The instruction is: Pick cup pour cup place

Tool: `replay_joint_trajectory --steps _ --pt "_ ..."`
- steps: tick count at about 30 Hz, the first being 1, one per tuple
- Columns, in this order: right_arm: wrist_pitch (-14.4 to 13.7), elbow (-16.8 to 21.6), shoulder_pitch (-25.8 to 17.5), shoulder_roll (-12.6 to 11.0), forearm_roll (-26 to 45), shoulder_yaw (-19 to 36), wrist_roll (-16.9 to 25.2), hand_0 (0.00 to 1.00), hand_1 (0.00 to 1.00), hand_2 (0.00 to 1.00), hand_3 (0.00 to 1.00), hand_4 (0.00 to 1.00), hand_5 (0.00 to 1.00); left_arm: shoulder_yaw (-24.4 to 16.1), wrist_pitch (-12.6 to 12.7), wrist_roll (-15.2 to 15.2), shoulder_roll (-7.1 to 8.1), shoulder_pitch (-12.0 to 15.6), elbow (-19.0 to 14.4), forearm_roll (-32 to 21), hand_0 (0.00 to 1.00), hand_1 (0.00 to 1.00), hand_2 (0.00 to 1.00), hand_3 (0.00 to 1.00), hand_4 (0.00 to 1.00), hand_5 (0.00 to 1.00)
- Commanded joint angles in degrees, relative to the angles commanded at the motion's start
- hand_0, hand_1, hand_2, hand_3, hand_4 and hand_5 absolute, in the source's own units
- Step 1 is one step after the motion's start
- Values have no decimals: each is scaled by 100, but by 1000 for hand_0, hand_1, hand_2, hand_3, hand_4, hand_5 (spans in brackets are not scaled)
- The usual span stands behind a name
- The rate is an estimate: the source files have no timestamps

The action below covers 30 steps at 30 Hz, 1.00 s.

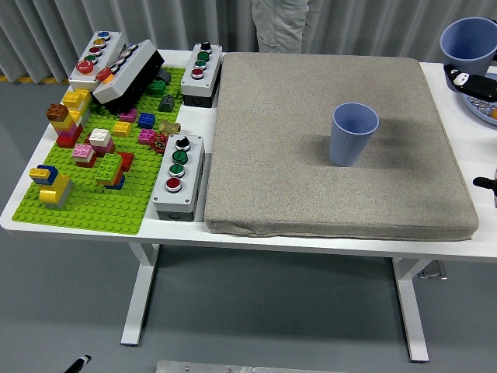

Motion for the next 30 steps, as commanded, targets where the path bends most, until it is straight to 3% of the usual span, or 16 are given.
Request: replay_joint_trajectory --steps 9,21,30 --pt "-19 -198 -379 120 1999 -83 277 835 705 618 657 743 78 -6 -2 -6 -8 -21 0 35 869 836 898 796 648 998" --pt "-4 -515 -659 224 2295 -625 514 839 707 620 657 739 74 -7 -11 -1 -6 -39 0 66 869 836 898 796 648 998" --pt "-51 -474 -661 225 2193 -792 533 838 708 620 656 738 77 -17 -11 -3 -6 -45 0 75 867 836 897 795 647 998"
